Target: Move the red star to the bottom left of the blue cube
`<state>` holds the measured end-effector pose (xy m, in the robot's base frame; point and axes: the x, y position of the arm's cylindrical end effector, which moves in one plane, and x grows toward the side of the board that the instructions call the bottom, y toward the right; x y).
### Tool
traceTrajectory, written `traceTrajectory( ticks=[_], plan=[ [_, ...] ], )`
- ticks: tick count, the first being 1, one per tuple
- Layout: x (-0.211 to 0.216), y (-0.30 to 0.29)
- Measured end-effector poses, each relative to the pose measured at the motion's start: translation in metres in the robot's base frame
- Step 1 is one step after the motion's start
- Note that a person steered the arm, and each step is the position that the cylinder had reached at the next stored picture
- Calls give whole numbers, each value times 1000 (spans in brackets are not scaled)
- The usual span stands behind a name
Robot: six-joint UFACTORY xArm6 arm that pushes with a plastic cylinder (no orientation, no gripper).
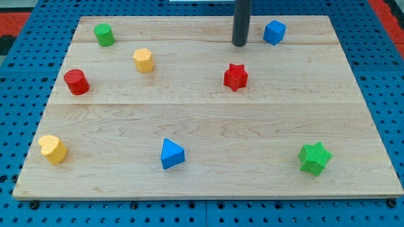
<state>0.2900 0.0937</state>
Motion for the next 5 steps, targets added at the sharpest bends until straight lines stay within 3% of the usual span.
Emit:
traceTrajectory(
  ticks=[3, 5],
  plan=[
    [-13, 69],
    [156, 62]
  ],
)
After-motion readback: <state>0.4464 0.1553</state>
